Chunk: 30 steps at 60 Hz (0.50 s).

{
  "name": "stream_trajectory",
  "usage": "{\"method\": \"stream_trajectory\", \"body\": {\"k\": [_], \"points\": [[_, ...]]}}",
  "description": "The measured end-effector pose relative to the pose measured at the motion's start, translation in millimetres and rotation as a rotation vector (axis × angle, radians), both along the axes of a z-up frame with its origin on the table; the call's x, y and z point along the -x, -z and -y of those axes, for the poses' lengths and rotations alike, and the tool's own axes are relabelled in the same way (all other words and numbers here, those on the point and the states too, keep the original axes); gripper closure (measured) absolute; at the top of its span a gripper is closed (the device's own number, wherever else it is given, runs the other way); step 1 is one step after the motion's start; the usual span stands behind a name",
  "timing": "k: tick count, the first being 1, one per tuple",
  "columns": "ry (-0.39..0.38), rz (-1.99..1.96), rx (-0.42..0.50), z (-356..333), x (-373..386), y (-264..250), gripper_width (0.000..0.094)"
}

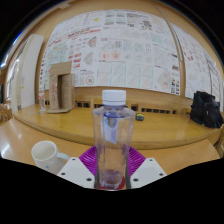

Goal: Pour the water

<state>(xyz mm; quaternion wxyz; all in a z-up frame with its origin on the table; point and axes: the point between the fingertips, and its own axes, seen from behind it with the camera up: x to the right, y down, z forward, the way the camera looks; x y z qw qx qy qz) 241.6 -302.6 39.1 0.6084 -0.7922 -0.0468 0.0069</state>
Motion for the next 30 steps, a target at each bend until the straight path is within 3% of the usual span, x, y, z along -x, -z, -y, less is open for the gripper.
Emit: {"method": "stream_trajectory", "body": {"k": [10,15,18,30], "points": [[0.024,-0.011,0.077,-3.1,0.1,5.8,0.0399],[0.044,-0.009,0.142,6.7,-5.0,6.2,0.0063],[0.072,-0.003,0.164,17.9,-9.6,3.5,0.0097],[0.104,0.036,0.189,98.1,-0.9,-38.3,0.0079]]}}
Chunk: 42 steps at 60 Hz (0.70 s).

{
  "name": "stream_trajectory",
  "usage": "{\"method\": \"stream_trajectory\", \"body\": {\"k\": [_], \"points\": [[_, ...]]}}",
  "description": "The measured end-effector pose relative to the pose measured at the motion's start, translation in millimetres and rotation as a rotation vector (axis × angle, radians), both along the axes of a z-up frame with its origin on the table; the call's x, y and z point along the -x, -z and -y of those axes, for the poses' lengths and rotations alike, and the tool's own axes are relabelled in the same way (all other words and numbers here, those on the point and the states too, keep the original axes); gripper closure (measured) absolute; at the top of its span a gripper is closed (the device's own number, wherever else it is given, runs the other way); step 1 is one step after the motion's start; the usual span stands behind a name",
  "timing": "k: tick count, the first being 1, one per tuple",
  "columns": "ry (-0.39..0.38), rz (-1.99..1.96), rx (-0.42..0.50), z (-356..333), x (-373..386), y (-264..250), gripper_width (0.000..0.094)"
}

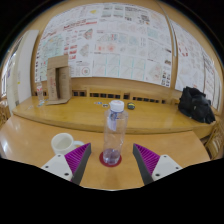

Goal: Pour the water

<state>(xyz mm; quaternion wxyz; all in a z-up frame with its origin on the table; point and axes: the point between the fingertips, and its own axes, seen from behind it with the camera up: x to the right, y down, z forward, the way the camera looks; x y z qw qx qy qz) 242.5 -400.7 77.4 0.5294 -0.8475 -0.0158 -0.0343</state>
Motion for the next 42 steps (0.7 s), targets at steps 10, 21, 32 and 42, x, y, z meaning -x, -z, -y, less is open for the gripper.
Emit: {"method": "stream_trajectory", "body": {"k": [10,21,32,42], "points": [[0.034,0.019,0.007,107.2,22.1,-46.0,0.0085],[0.072,0.028,0.02,220.4,45.7,-72.9,0.0085],[0.089,0.013,0.035,294.6,61.4,-86.2,0.0087],[0.098,0.006,0.016,318.3,68.2,-97.3,0.0083]]}}
